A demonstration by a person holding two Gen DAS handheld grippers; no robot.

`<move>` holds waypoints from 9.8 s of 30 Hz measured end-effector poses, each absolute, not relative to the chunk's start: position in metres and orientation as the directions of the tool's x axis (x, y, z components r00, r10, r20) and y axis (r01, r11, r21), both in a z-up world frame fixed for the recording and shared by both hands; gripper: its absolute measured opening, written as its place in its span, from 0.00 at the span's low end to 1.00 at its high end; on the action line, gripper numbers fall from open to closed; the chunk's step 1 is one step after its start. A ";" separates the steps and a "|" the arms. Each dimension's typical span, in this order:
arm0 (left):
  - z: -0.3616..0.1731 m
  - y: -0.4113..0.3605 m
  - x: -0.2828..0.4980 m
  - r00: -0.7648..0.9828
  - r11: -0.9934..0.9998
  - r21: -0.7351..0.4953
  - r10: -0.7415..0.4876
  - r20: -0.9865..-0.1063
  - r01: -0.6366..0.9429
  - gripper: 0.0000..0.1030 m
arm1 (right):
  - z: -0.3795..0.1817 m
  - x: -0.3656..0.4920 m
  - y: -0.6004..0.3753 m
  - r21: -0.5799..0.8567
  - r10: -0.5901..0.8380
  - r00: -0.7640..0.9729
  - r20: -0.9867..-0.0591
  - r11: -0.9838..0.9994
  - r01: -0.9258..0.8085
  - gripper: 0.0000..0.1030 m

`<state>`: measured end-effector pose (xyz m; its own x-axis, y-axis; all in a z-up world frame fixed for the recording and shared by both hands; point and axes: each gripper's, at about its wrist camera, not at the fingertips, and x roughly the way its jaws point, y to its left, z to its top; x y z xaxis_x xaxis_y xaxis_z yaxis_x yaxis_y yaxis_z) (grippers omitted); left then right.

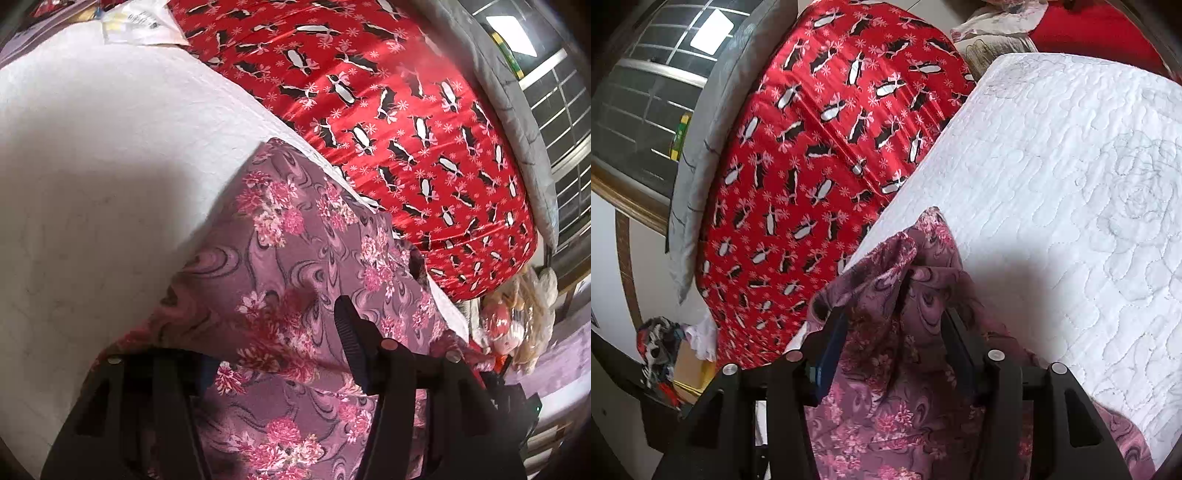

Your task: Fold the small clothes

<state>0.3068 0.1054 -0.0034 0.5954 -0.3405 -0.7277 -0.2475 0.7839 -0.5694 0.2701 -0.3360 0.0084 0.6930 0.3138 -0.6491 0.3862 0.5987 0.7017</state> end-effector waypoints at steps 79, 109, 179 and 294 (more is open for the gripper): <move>0.001 0.112 0.014 0.125 0.841 -0.535 -0.524 -0.842 -0.077 0.09 | 0.042 -0.016 -0.345 0.549 0.546 0.181 -0.818 0.835 -0.041 0.06; -0.040 0.048 0.031 -0.084 0.964 -0.265 -0.263 -0.961 0.008 0.52 | 0.075 0.050 -0.353 0.750 0.697 0.356 -0.622 0.662 0.014 0.02; -0.025 0.139 0.357 0.562 0.512 -0.825 -0.620 -0.547 -0.238 0.08 | -0.002 0.316 -0.393 0.872 0.596 0.655 -0.464 0.436 0.220 0.04; 0.000 0.105 0.343 0.580 0.946 -0.259 -0.102 -0.808 -0.195 0.67 | -0.024 0.357 -0.341 0.344 0.097 0.579 -0.810 0.878 0.334 0.38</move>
